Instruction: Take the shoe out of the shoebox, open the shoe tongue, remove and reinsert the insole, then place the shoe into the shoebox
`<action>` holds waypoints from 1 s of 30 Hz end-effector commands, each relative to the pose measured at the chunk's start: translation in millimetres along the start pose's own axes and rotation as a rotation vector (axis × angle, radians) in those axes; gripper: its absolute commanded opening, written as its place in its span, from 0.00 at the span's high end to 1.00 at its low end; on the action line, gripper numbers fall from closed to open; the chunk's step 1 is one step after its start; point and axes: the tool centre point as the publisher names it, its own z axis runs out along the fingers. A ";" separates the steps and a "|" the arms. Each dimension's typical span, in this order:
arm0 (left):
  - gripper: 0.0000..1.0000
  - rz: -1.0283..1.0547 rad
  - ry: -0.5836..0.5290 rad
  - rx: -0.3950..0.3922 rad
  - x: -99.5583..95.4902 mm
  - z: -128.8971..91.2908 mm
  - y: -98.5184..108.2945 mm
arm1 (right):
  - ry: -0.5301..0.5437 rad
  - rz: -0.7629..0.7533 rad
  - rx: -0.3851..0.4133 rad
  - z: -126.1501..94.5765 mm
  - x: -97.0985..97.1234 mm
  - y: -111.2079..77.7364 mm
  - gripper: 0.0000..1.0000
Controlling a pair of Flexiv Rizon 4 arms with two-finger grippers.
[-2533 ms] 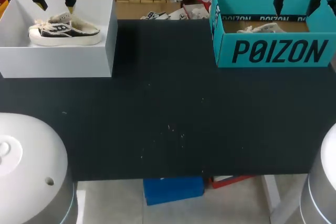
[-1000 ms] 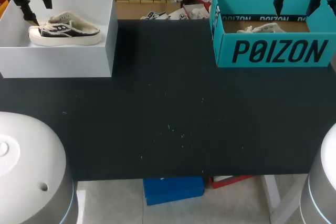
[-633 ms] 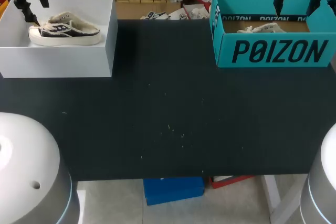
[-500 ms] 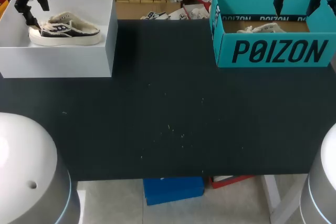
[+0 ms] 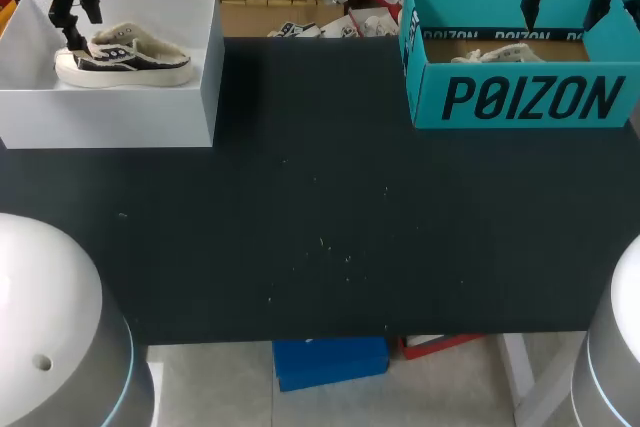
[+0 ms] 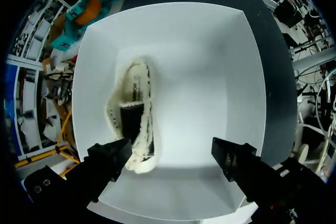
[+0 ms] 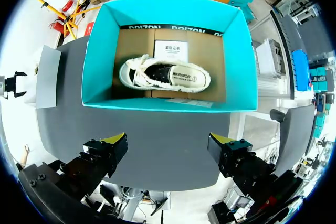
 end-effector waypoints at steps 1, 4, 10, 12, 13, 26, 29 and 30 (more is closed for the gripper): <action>0.00 -0.007 0.027 -0.007 -25.3 17.7 -0.7 | 0.000 0.000 0.000 -0.2 0.0 -0.1 0.00; 0.00 -0.009 0.025 -0.016 -35.0 29.9 -0.6 | 0.000 0.000 0.000 -0.2 0.0 -0.1 0.00; 0.05 0.004 0.026 -0.028 -40.9 47.5 -5.7 | 0.000 0.000 0.000 -0.2 0.0 -0.1 0.00; 0.14 0.004 0.030 -0.026 -40.9 52.4 -7.3 | 0.000 0.000 0.000 -0.2 0.0 -0.1 0.00; 0.15 0.001 0.035 -0.024 -41.0 56.0 -7.9 | 0.000 0.000 0.000 -0.2 0.0 -0.1 0.00; 0.35 -0.002 0.070 -0.029 -34.0 82.6 -13.6 | 0.000 0.000 0.000 -0.2 0.0 -0.1 0.00; 0.35 -0.004 0.074 -0.029 -34.6 89.1 -14.3 | 0.000 0.000 0.000 -0.2 0.0 -0.1 0.00; 0.36 -0.003 0.072 -0.030 -34.8 91.0 -14.9 | 0.000 0.000 0.000 -0.2 0.0 -0.1 0.00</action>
